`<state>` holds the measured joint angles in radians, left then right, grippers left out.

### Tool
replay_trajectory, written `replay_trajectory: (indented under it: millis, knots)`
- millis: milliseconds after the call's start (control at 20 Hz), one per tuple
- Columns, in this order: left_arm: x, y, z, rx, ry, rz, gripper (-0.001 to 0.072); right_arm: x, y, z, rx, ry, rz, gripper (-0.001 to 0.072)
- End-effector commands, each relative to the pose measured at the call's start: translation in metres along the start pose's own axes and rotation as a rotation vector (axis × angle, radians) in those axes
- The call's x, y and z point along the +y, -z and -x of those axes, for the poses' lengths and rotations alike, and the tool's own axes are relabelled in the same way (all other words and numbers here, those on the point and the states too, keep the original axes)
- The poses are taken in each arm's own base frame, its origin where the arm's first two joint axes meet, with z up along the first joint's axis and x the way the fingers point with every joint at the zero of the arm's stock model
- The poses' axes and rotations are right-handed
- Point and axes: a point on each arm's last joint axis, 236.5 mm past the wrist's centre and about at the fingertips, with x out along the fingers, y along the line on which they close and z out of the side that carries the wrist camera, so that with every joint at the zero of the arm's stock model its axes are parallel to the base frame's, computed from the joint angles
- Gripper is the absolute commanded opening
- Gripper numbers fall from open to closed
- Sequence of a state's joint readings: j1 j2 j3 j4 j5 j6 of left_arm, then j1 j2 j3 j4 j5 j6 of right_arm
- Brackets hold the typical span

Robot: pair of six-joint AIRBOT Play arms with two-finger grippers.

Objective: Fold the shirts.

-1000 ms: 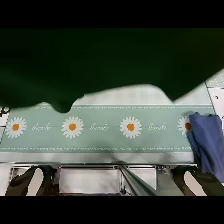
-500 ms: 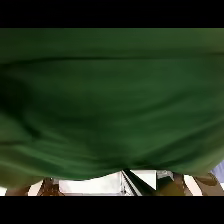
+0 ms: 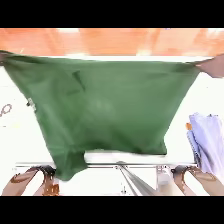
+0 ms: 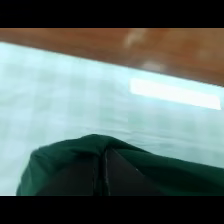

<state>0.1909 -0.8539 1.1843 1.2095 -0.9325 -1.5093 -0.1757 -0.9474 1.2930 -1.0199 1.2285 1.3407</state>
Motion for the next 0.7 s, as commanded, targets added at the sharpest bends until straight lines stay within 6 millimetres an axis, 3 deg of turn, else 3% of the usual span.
replay_trajectory:
  millis: [0, 150, 300, 500, 650]
  knots:
    - [0.040, 0.028, -0.107, 0.097, -0.035, 0.099, 0.0020, -0.049, -0.010, -0.107, 0.041, -0.047, -0.138, 0.0020]
    - [0.066, 0.057, -0.177, 0.227, -0.061, 0.142, 0.0019, -0.074, -0.021, -0.178, 0.087, -0.112, -0.238, 0.0020]
    - [0.076, 0.077, -0.220, 0.321, -0.059, 0.157, 0.0019, -0.088, -0.026, -0.221, 0.123, -0.124, -0.296, 0.0020]
    - [0.073, 0.102, -0.244, 0.435, -0.040, 0.156, 0.0019, -0.095, -0.023, -0.246, 0.147, -0.122, -0.308, 0.0020]
    - [0.071, 0.113, -0.236, 0.496, -0.035, 0.169, 0.0020, -0.093, -0.005, -0.243, 0.223, -0.123, -0.289, 0.0021]
